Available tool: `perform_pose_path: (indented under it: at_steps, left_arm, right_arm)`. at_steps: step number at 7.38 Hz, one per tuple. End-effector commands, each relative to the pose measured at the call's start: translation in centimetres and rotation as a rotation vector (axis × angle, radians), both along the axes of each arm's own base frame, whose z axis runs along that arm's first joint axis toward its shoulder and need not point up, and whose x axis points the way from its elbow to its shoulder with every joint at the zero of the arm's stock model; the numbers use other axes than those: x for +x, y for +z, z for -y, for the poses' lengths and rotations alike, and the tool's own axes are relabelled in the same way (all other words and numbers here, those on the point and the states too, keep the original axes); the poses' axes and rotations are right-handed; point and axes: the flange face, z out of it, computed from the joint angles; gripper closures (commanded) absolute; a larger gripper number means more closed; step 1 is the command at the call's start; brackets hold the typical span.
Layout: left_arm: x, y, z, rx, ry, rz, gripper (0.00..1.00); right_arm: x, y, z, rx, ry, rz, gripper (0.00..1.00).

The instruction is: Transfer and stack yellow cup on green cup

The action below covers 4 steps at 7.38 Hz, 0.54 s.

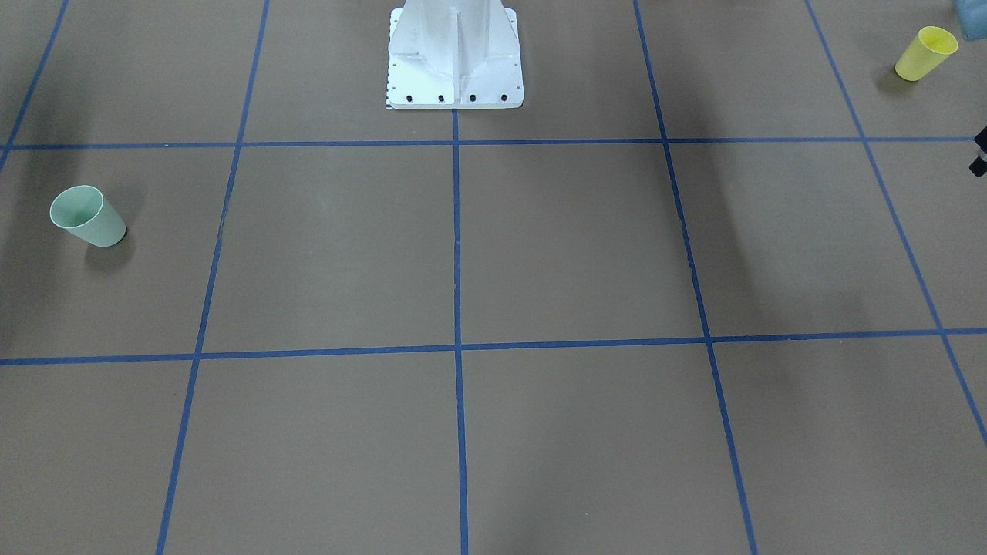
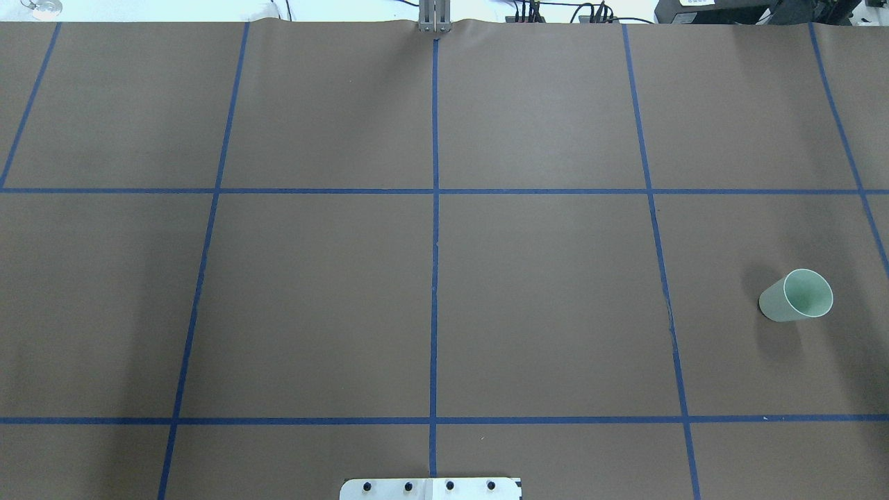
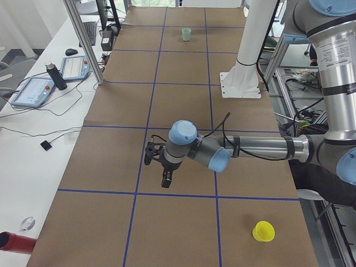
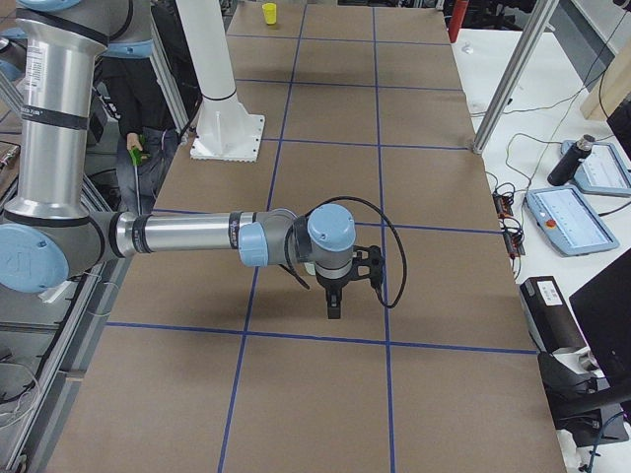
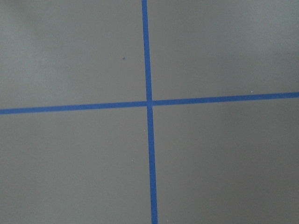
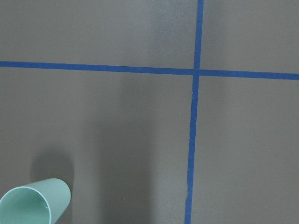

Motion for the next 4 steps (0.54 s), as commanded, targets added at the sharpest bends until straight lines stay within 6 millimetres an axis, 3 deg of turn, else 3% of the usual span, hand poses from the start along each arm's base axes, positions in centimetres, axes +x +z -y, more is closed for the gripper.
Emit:
perform_pose_path:
  at_steps: [1,2,4]
  left_arm:
    - [0.5,-2.7,-6.2,-0.053,-0.05,-0.032,0.0]
    - [0.4,-4.7,-7.7,-0.102,-0.11,-0.064,0.0]
    - [3.2,-6.6,-7.8,-0.185,-0.117,-0.107,0.0]
  right_arm:
    - [0.4,0.1,-0.3,-0.002,0.008,-0.001,0.01]
    - [0.4,0.2,-0.5,-0.004,0.01,-0.001,0.01]
    - [0.5,0.4,-0.5,-0.008,0.012,-0.007,0.01]
